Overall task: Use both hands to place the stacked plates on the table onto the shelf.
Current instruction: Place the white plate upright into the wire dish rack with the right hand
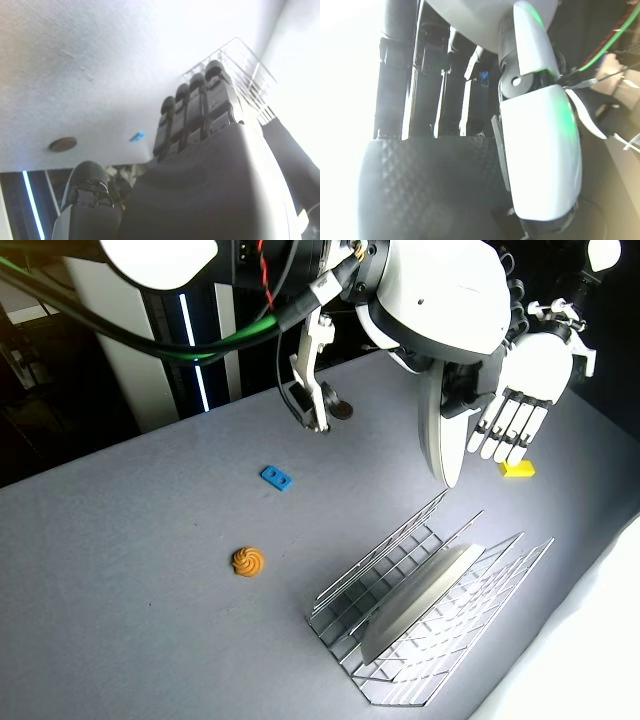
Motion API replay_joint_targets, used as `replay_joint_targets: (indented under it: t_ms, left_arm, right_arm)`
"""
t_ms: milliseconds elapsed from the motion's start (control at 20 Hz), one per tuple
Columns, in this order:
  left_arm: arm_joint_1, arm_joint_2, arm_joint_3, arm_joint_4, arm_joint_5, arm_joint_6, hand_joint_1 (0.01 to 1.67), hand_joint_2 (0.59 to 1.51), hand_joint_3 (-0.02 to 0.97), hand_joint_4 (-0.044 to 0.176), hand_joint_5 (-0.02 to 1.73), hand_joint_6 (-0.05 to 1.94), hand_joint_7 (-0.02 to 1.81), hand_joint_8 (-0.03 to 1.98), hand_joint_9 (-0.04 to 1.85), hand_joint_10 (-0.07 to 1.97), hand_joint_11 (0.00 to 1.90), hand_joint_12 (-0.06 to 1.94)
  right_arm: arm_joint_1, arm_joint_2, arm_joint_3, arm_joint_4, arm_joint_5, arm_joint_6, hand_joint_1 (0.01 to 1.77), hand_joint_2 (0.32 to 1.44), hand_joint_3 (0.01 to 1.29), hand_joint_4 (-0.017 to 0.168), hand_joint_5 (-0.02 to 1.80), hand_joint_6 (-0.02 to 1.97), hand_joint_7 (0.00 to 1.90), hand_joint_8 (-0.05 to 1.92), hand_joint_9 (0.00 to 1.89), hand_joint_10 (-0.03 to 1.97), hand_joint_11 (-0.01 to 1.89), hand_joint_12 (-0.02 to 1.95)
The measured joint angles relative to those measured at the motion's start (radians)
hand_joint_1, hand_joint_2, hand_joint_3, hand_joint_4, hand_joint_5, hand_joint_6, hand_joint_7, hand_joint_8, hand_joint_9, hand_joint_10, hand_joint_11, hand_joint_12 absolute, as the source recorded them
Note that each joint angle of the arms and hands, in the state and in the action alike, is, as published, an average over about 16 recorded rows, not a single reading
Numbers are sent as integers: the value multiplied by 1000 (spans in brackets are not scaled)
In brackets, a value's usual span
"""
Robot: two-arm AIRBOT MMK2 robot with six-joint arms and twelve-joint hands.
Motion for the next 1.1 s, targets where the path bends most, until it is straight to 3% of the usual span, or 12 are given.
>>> replay_joint_targets:
  t_ms: [450,1100]
  left_arm:
    - [0,0,1,1,-3,0,15,1153,18,7,85,6,81,4,33,10,23,15]
    - [0,0,2,5,-4,-1,16,1153,18,7,87,7,82,3,36,10,21,16]
  right_arm:
    - [1,14,44,-130,0,281,1203,1044,12,9,905,933,1034,901,1294,-2,941,957]
    - [3,23,102,-104,-76,370,1203,1047,12,7,891,932,1036,899,1296,-2,925,951]
